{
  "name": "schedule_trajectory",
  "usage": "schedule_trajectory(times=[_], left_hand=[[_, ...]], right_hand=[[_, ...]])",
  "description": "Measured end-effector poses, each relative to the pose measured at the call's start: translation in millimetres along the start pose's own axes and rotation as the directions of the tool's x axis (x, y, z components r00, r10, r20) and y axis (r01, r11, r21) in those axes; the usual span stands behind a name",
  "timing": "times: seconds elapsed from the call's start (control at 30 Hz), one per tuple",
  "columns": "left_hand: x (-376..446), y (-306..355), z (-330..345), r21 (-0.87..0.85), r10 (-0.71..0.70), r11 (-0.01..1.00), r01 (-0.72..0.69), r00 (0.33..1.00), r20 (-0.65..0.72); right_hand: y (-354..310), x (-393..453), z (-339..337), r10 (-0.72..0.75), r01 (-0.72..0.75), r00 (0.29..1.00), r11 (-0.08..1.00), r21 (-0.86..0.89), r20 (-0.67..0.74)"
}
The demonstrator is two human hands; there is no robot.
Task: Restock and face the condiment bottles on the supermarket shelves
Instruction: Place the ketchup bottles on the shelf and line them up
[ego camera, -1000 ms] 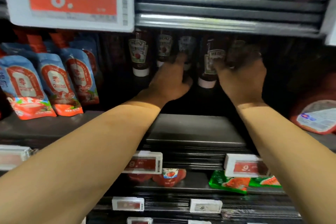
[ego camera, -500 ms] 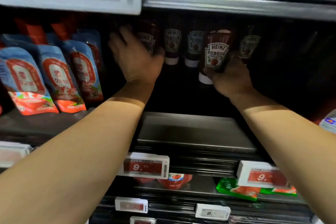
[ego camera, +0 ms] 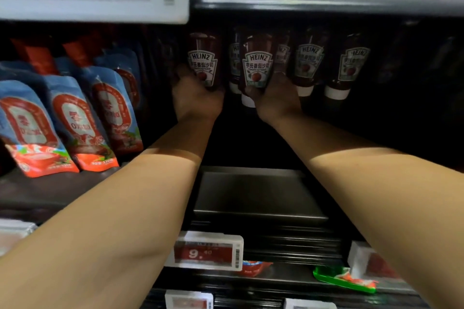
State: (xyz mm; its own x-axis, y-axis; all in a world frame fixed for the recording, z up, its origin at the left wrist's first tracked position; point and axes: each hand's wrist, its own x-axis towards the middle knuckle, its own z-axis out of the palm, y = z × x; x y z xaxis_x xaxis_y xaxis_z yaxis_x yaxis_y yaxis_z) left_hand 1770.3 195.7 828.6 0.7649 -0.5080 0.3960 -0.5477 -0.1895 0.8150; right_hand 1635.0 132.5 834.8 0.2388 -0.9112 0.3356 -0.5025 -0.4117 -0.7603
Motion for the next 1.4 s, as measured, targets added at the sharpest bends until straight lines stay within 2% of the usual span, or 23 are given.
schedule_trajectory(times=[0.1,0.23,0.57,0.93,1.13,1.2,1.3,1.4], left_hand=[[1.4,0.0,0.4,0.015,0.012,1.0,-0.012,1.0,-0.012],[2.4,-2.1,1.3,0.025,0.008,1.0,-0.008,1.0,0.007],[5.1,-3.7,3.3,-0.014,-0.044,0.999,0.045,0.998,0.035],[-2.5,0.4,-3.1,-0.011,-0.046,0.999,0.047,0.996,0.077],[-20.8,-1.1,-31.1,0.007,-0.066,0.998,0.066,0.987,0.148],[-32.5,-1.5,-42.8,0.003,-0.04,0.999,0.04,0.985,0.169],[-53.4,5.2,-60.4,0.12,-0.036,0.993,0.004,0.963,0.266],[-78.2,14.6,-75.9,0.182,-0.022,0.982,-0.042,0.942,0.336]], right_hand=[[2.0,-1.8,8.6,-0.05,0.05,0.998,0.999,0.016,-0.042],[4.4,-0.9,13.2,-0.091,0.091,0.996,0.995,-0.038,0.005],[4.6,-3.4,14.3,-0.148,0.148,0.989,0.989,0.019,0.017],[2.2,-20.7,-0.6,-0.11,0.11,0.99,0.994,0.002,0.09],[12.4,-56.6,-33.6,-0.029,0.032,0.998,0.999,-0.04,0.059],[16.6,-68.2,-44.9,-0.013,0.019,0.998,0.995,-0.102,0.064],[15.1,-84.2,-62.2,-0.003,0.022,0.997,0.971,-0.237,0.081],[12.3,-101.4,-83.3,0.038,0.007,0.987,0.961,-0.277,0.156]])
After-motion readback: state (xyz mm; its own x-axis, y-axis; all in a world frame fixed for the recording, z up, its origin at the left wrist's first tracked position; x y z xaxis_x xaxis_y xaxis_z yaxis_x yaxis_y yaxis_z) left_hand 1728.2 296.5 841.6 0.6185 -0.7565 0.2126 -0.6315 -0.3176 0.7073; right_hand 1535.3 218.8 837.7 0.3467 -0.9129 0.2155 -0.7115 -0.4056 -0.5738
